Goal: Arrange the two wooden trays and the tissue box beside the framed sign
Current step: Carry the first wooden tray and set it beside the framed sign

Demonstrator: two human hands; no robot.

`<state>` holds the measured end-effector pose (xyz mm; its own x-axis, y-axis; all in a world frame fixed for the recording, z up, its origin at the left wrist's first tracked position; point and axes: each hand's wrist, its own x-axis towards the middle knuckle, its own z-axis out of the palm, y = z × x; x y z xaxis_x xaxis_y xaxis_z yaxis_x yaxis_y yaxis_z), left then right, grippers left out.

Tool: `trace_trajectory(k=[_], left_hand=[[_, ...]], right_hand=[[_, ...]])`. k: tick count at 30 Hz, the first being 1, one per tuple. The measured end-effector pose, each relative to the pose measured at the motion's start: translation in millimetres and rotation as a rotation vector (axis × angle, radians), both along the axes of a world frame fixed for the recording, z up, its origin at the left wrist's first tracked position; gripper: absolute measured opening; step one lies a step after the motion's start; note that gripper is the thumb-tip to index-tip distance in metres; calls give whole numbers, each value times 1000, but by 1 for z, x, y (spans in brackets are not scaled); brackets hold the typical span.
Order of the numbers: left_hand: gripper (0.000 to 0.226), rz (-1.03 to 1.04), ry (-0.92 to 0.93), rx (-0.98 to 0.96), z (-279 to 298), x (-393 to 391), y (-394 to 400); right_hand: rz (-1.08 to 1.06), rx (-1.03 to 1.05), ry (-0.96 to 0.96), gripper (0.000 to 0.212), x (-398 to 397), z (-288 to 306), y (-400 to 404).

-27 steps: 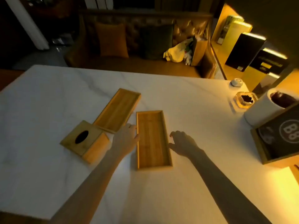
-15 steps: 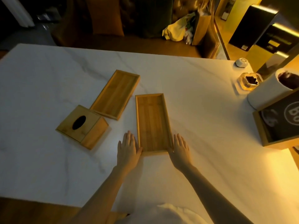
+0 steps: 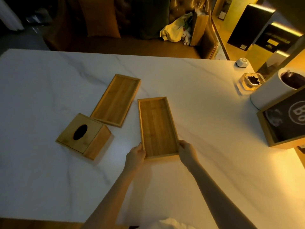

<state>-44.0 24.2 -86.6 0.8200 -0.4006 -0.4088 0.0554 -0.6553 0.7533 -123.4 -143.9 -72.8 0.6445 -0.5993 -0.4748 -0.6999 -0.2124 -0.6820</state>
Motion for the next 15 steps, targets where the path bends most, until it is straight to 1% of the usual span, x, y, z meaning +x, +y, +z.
trace_trajectory(k=[4, 7, 9, 12, 15], left_hand=[[30, 82, 236, -212, 22, 7, 8], [35, 123, 409, -364, 31, 9, 17], [40, 118, 451, -418, 36, 11, 18], [45, 136, 480, -477, 45, 12, 9], [44, 86, 424, -484, 58, 9, -9]], right_hand=[[-130, 265, -136, 23, -3, 15, -8], [-161, 421, -158, 33, -7, 27, -17], [-147, 462, -186, 38, -10, 34, -24], [-118, 428, -207, 41, -13, 42, -35], [-113, 392, -241, 41, -20, 51, -49]])
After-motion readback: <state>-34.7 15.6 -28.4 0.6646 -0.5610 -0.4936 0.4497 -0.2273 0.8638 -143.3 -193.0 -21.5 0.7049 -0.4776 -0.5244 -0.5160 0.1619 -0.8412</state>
